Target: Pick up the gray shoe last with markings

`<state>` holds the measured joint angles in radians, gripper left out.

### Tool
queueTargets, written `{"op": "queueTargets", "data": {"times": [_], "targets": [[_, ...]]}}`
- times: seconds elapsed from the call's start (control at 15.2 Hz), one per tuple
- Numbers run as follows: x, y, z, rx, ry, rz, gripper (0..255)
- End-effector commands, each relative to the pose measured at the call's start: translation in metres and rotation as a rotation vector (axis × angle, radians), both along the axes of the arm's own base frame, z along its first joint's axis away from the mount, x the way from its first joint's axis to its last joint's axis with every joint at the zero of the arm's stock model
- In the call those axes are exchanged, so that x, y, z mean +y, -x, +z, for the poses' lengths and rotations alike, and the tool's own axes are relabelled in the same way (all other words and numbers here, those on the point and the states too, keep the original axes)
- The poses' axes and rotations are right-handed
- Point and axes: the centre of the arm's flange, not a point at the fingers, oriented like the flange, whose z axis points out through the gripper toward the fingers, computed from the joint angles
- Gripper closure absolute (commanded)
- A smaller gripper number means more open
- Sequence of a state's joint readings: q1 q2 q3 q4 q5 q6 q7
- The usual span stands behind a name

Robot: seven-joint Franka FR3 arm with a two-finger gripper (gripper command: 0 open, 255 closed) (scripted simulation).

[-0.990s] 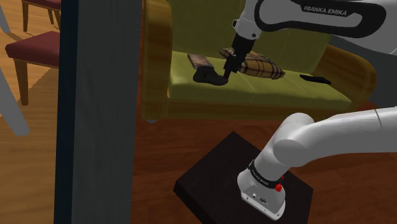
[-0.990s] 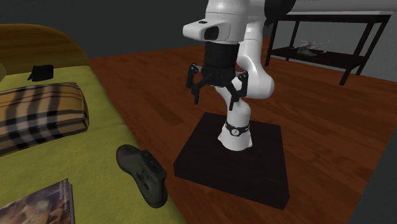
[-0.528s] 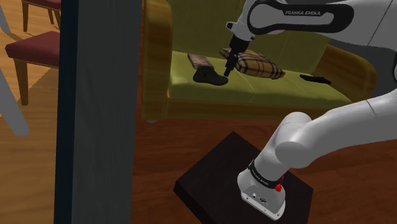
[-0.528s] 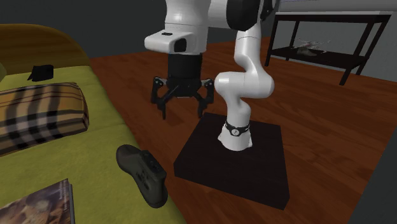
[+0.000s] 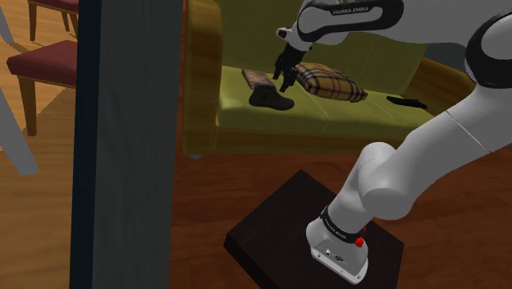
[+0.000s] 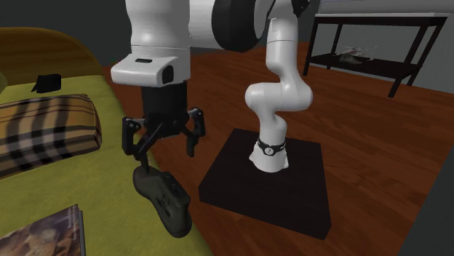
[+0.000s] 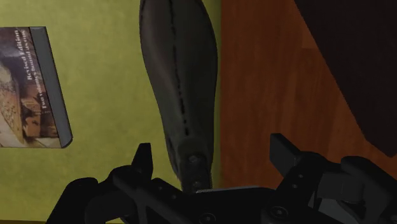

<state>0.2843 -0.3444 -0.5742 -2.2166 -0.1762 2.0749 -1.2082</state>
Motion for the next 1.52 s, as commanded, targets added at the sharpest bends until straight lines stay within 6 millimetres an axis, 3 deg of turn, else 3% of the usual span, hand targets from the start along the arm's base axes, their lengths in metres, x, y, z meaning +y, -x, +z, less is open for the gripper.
{"op": "queueTargets", "data": {"times": [0.0,0.59,0.66,1.25,1.45], "targets": [[-0.007,-0.020,-0.002,-0.008,0.008,0.099,0],[-0.007,-0.020,-0.042,-0.008,0.008,0.099,0],[-0.007,-0.019,-0.043,-0.008,0.008,0.099,255],[-0.007,-0.020,-0.042,-0.008,0.008,0.099,255],[-0.007,-0.020,-0.027,-0.008,0.008,0.099,255]]}}
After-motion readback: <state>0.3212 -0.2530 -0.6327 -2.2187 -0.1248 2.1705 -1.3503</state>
